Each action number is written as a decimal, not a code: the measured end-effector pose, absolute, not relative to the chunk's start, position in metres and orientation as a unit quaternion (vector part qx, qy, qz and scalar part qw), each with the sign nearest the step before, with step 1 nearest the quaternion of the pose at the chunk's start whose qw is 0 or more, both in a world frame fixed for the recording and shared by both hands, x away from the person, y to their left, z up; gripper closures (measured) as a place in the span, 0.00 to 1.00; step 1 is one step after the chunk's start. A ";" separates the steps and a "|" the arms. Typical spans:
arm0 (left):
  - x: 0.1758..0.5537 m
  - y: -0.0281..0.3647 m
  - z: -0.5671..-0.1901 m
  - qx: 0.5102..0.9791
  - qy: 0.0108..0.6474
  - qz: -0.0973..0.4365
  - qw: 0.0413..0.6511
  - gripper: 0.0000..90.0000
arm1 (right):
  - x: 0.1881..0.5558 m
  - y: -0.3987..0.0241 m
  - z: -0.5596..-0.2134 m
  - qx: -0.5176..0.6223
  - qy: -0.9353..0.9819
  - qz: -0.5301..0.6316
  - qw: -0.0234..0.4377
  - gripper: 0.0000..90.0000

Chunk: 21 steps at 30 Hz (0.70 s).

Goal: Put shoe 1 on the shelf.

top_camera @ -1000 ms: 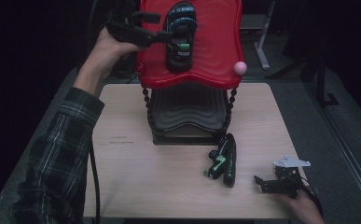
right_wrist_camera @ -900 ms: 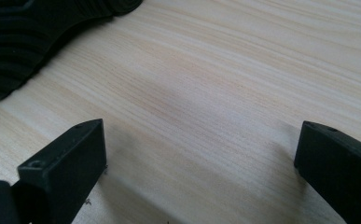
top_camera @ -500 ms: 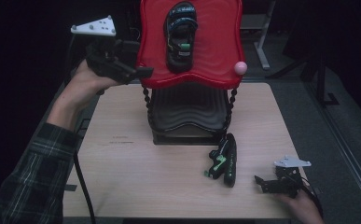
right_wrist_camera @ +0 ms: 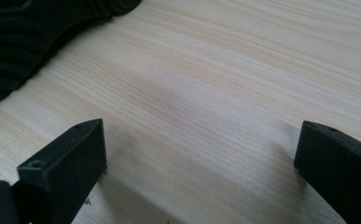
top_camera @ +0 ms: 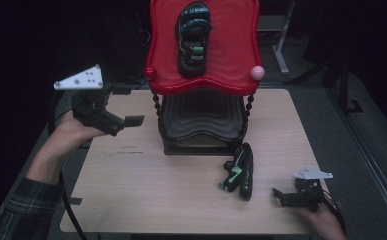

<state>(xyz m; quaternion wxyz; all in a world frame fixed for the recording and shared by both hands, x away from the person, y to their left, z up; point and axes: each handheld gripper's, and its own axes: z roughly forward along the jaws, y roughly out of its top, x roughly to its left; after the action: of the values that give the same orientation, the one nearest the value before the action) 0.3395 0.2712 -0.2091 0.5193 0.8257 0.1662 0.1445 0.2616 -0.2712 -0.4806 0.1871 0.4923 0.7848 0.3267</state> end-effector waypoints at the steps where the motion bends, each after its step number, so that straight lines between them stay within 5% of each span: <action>1: 0.337 0.274 -0.219 0.827 0.170 0.143 0.516 0.00 | 0.262 -0.271 -0.481 0.493 0.785 0.327 0.187 0.02; 21: 0.295 0.277 -0.374 0.848 0.239 0.118 0.458 0.00 | 0.265 -0.270 -0.476 0.493 0.795 0.308 0.175 0.02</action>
<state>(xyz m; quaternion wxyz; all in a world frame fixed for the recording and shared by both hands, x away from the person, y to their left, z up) 0.2950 0.2770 -0.3738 0.4577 0.8482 0.2391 0.1179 0.2651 -0.2695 -0.4764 0.1746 0.4933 0.7946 0.3079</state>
